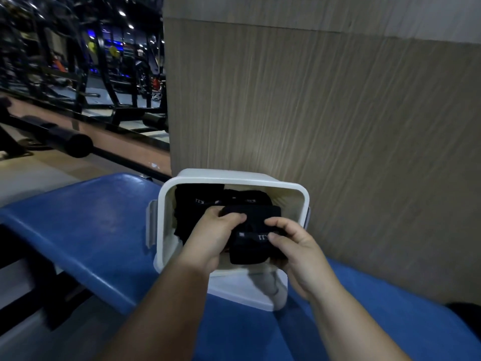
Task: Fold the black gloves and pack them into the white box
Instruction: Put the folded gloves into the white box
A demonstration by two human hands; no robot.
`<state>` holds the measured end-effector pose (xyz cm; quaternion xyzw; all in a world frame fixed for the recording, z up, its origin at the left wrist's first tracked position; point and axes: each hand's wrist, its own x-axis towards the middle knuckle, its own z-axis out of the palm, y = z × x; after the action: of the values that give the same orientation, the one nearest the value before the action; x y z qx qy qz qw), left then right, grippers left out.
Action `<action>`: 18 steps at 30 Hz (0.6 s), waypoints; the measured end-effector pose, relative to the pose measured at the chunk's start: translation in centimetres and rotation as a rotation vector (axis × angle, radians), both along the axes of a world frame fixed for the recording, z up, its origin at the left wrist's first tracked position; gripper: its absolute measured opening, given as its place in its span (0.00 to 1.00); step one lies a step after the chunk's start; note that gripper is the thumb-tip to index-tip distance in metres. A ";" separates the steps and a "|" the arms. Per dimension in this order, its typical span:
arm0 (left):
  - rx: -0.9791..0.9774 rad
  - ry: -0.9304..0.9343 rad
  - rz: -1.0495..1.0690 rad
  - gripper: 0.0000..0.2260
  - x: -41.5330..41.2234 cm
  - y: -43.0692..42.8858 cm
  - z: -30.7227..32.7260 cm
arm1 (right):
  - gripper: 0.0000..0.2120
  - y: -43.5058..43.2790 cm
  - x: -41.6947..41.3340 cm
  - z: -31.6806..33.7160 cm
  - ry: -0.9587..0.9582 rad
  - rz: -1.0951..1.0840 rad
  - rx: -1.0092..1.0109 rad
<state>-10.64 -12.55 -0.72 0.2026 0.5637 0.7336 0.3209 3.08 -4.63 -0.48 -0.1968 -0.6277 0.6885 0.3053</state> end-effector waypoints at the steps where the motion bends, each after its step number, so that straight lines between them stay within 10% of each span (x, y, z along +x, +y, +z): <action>1: -0.014 0.031 0.026 0.14 -0.3 0.0 0.0 | 0.12 0.2 -0.4 0.0 0.001 -0.003 0.006; 10: -0.277 0.941 0.569 0.12 -3.7 -1.3 -1.0 | 0.14 1.9 -4.4 1.0 0.078 -0.102 0.088; 18: -0.524 0.912 0.341 0.19 -4.4 -0.6 -2.6 | 0.08 3.9 -8.0 1.2 -0.017 -0.234 0.152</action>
<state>-15.02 -13.13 -3.37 0.3192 0.8341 0.4482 -0.0395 -4.94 -0.74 0.73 -0.2508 -0.6532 0.5972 0.3922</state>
